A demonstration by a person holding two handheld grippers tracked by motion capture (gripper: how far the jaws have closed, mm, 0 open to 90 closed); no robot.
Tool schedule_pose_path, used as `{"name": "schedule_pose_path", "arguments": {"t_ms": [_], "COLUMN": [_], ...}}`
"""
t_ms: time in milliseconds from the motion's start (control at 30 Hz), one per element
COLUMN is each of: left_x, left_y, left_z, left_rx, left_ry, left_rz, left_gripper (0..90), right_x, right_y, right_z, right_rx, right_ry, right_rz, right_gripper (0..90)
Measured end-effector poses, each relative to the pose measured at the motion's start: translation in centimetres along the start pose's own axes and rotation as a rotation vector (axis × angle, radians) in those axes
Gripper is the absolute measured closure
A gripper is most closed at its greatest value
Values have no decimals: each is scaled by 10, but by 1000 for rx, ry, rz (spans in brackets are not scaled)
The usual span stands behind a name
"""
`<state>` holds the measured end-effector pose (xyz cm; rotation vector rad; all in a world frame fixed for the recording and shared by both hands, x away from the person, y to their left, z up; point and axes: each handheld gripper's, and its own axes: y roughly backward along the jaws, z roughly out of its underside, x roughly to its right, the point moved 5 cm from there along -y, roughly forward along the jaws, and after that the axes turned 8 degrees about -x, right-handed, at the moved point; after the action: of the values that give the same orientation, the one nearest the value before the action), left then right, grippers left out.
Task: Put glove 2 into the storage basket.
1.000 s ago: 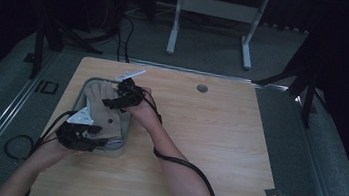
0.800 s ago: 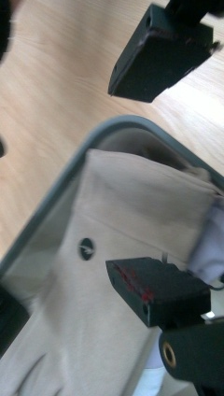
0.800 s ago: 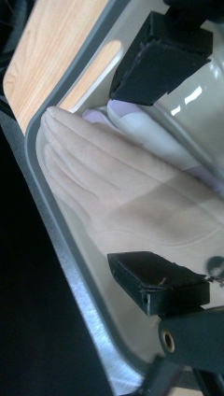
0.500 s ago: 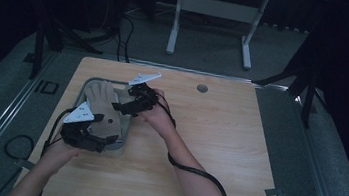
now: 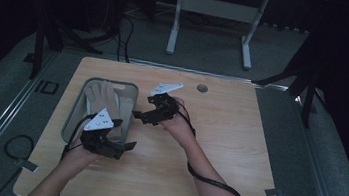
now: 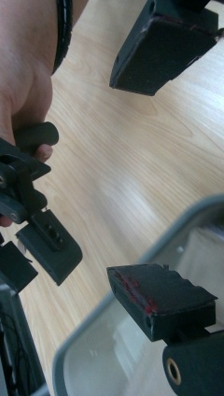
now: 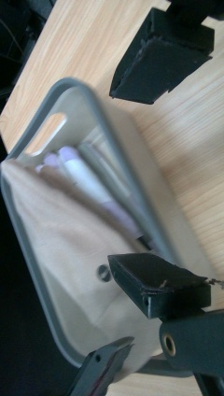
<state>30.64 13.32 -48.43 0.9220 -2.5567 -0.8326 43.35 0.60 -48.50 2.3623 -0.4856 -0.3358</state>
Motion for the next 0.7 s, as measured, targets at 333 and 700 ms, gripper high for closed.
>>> {"name": "schedule_pose_path", "arguments": {"t_ms": [333,700], "left_x": [21,40], "left_y": [-25,-51], "left_z": [-3,4], "left_rx": [-8,-10], "left_ry": [-48,-117], "left_rz": [70,110], "left_gripper": [95,99], "right_x": [10,17], "right_y": [13,25], "right_z": [35,81], "right_rx": [-1,-19], "right_ry": [-10,-19], "right_rz": [17,24], "right_gripper": [163,164]}}
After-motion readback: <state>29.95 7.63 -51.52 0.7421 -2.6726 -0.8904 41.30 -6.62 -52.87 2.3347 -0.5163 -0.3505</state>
